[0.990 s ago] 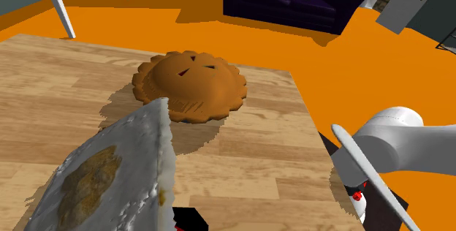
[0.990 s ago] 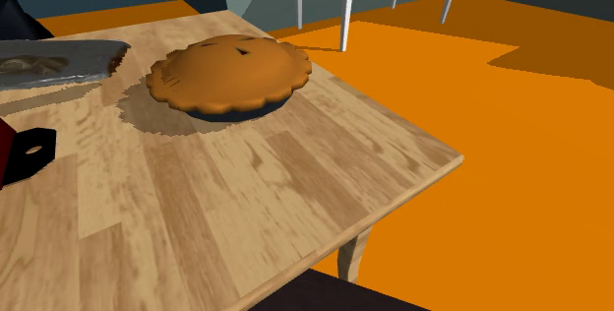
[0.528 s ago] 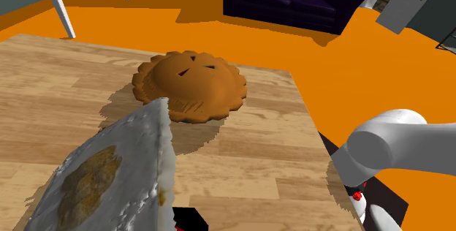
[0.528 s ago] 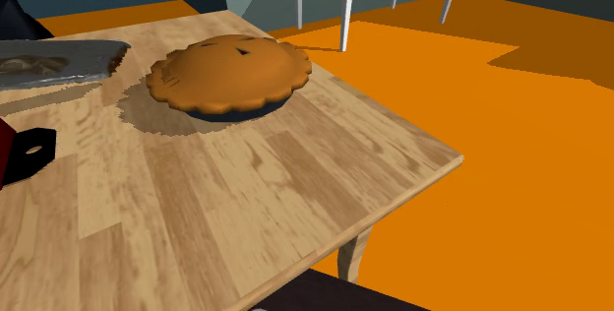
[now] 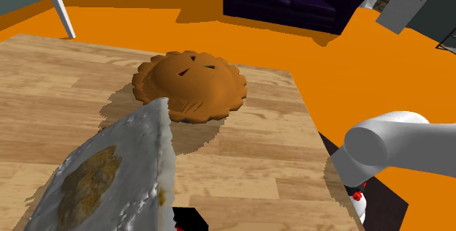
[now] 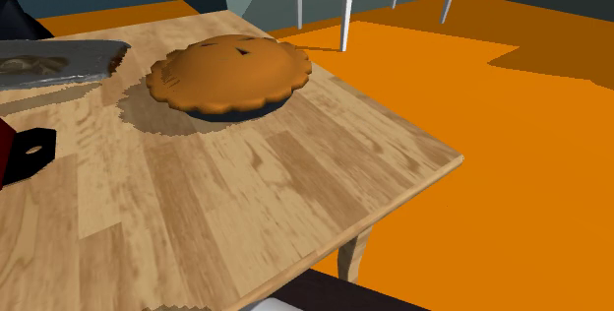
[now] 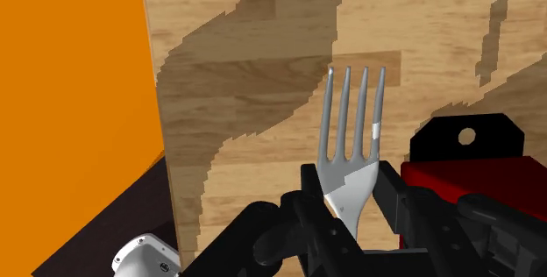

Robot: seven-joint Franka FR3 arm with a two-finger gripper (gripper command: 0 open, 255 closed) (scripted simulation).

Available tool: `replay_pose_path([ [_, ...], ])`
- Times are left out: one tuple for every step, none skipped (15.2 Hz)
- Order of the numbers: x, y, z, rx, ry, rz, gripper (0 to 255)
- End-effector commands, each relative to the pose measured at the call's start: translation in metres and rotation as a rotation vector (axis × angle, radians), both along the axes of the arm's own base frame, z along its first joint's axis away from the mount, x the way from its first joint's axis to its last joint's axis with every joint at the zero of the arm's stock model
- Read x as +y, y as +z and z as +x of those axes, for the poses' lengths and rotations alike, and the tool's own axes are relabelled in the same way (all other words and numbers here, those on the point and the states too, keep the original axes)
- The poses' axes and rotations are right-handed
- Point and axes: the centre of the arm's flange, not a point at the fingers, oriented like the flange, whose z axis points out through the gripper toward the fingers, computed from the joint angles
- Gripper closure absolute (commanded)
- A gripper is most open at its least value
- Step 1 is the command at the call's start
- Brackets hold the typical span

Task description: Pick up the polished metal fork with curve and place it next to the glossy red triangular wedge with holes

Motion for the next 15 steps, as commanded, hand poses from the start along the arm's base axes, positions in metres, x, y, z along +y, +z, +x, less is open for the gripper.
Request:
replay_pose_path([
  [0.000, -0.010, -0.001, 0.000, 0.000, 0.000, 255],
  [0.000, -0.015, -0.001, 0.000, 0.000, 0.000, 255],
  [0.000, -0.020, -0.001, 0.000, 0.000, 0.000, 255],
  [0.000, -0.026, -0.001, 0.000, 0.000, 0.000, 255],
  [0.000, -0.031, -0.001, 0.000, 0.000, 0.000, 255],
  [0.000, -0.036, -0.001, 0.000, 0.000, 0.000, 255],
  [0.000, -0.041, -0.001, 0.000, 0.000, 0.000, 255],
  [0.000, -0.047, -0.001, 0.000, 0.000, 0.000, 255],
  [0.000, -0.052, -0.001, 0.000, 0.000, 0.000, 255],
  [0.000, -0.057, -0.001, 0.000, 0.000, 0.000, 255],
  [0.000, -0.063, -0.001, 0.000, 0.000, 0.000, 255],
  [0.000, -0.068, -0.001, 0.000, 0.000, 0.000, 255],
  [0.000, -0.073, -0.001, 0.000, 0.000, 0.000, 255],
  [0.000, -0.078, -0.001, 0.000, 0.000, 0.000, 255],
  [0.000, -0.084, -0.001, 0.000, 0.000, 0.000, 255],
])
